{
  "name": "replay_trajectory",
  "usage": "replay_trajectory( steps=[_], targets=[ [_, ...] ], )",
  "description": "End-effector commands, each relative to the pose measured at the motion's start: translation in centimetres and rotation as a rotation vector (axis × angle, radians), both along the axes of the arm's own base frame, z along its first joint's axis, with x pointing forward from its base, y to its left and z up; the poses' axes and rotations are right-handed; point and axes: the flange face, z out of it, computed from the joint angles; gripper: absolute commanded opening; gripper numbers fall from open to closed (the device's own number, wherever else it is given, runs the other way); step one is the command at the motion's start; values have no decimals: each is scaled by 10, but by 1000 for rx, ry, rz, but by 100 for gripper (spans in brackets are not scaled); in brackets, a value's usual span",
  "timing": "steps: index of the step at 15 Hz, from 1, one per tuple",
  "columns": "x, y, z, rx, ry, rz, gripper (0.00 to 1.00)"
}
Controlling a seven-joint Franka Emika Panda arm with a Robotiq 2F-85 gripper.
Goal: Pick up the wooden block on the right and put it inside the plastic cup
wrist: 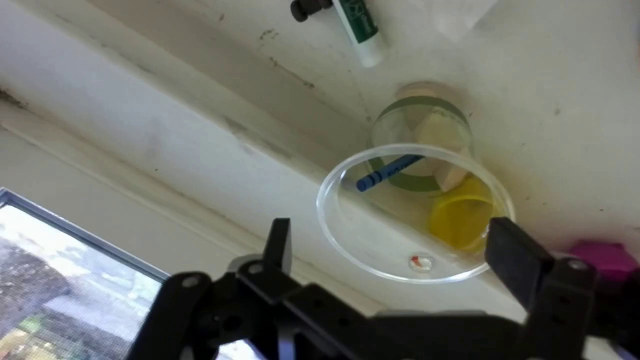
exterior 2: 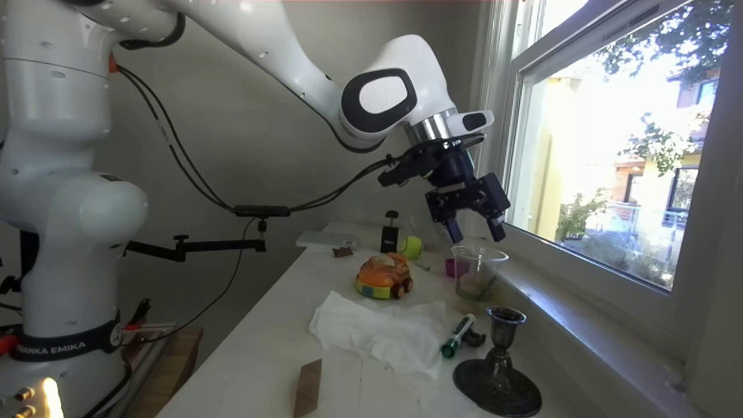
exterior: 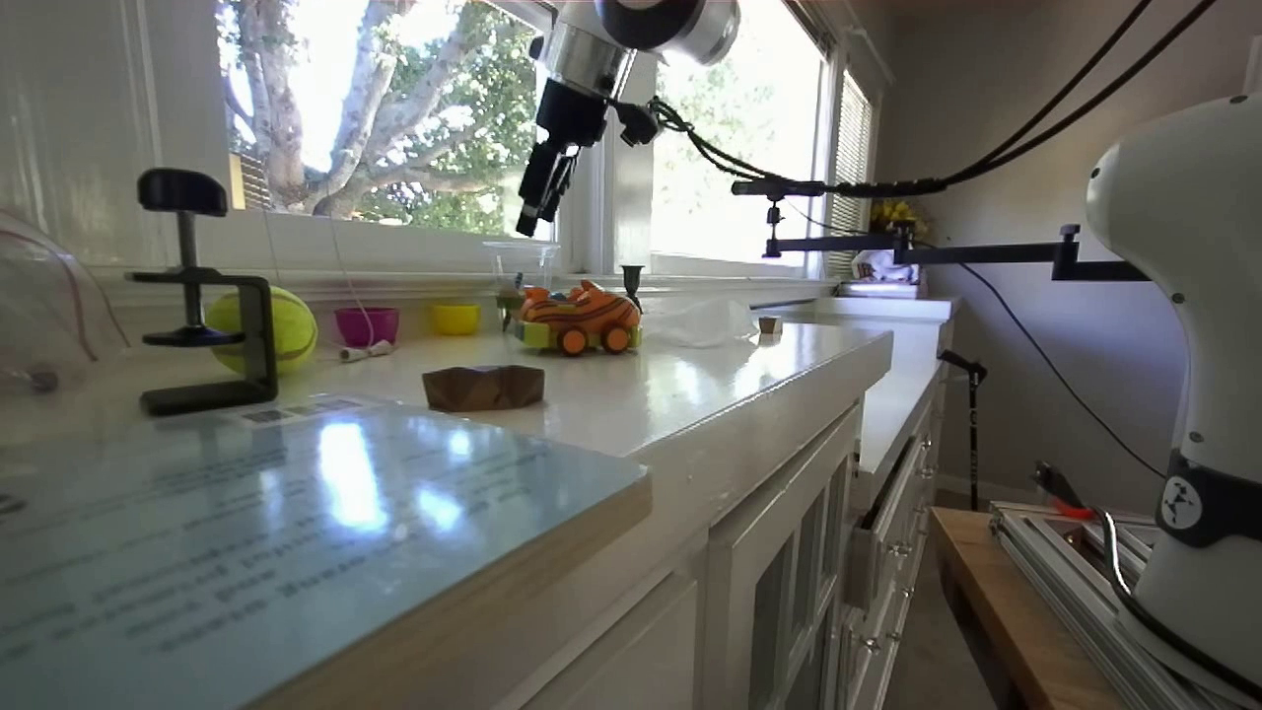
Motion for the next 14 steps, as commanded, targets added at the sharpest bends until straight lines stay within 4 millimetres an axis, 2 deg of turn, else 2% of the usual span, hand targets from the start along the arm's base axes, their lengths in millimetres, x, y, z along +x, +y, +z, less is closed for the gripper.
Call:
replay_trajectory(
  steps=[1,4,5,9,14],
  targets=[
    [12,5,-14,-16,-16,-189,100],
    [13,5,-20,31,-15,-320,100],
    [9,6,-24,34,-3,-251,100],
    [10,5,-26,48,-10,-297,100],
    [15,-10,-5,34,-51,-262,100]
  ],
)
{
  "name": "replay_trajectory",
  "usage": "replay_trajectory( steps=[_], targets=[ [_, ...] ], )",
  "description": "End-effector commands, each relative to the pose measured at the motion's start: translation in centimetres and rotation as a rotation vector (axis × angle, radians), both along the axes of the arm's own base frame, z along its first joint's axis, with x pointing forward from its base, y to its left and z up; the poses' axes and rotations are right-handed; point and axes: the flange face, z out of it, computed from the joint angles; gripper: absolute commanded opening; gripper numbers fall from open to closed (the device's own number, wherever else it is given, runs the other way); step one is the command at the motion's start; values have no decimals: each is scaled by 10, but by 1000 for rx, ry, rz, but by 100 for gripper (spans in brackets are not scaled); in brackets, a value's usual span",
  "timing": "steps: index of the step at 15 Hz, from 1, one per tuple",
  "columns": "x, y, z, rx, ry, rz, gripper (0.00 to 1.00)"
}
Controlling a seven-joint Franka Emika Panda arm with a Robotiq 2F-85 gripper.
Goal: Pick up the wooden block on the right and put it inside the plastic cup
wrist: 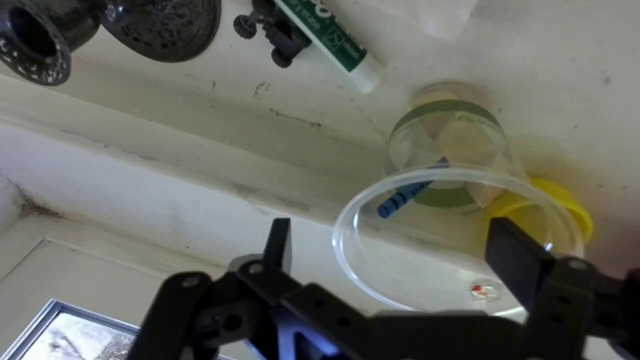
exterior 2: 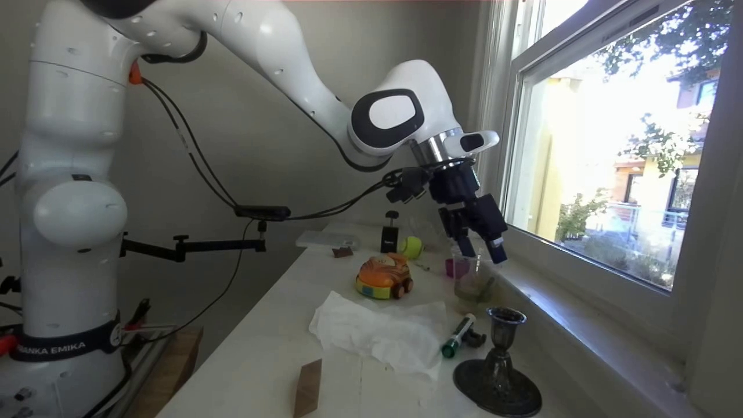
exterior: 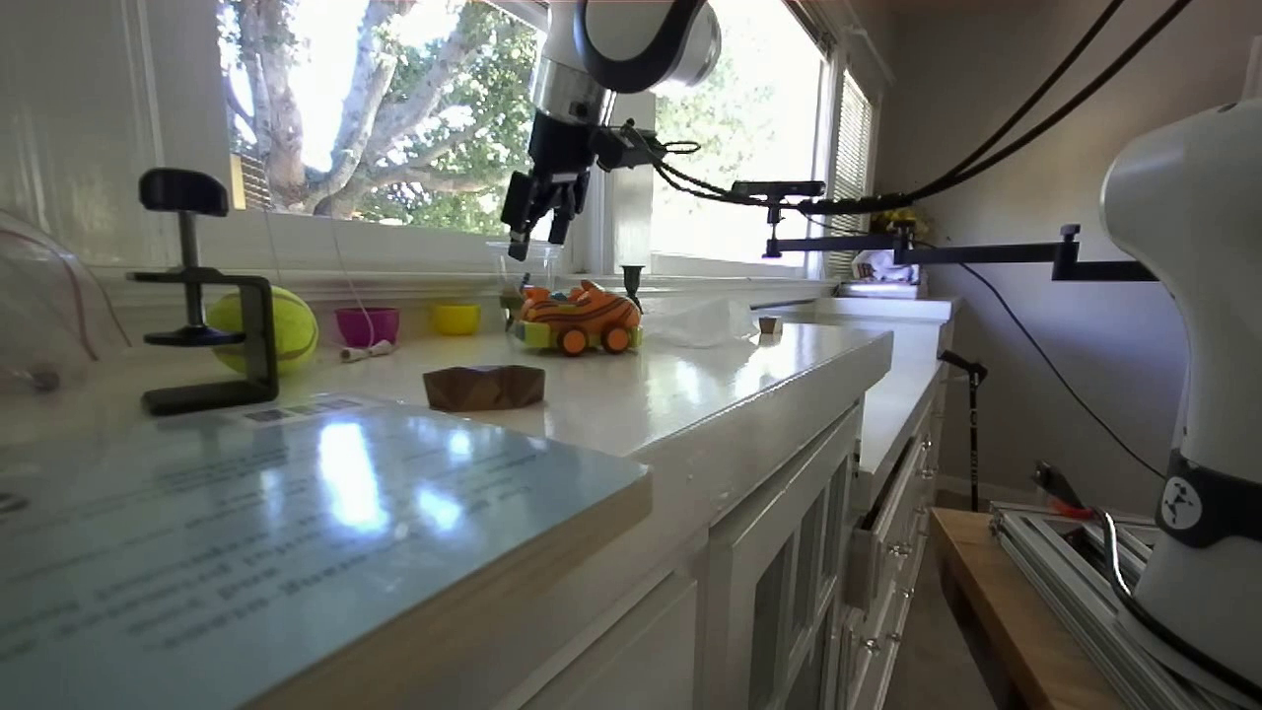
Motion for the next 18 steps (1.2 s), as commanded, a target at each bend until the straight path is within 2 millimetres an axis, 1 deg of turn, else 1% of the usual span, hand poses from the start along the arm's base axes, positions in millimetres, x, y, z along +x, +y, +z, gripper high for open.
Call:
replay_trajectory(
  steps=[1,5,6,7,8,10,12,15,17,18],
  targets=[
    [3,-10,27,-19,-32,28,100],
    [7,-8,54,-6,-72,59,100],
    [7,-5,65,0,-78,67,100],
    [6,1,67,19,-84,73,100],
    [7,4,75,28,-83,78,100],
    [5,15,84,42,-76,85,100],
    [1,30,89,88,-52,98,100],
    [-5,48,90,198,-1,123,100],
    [-7,51,83,217,19,126,100],
    [-1,52,81,186,5,109,100]
  ],
)
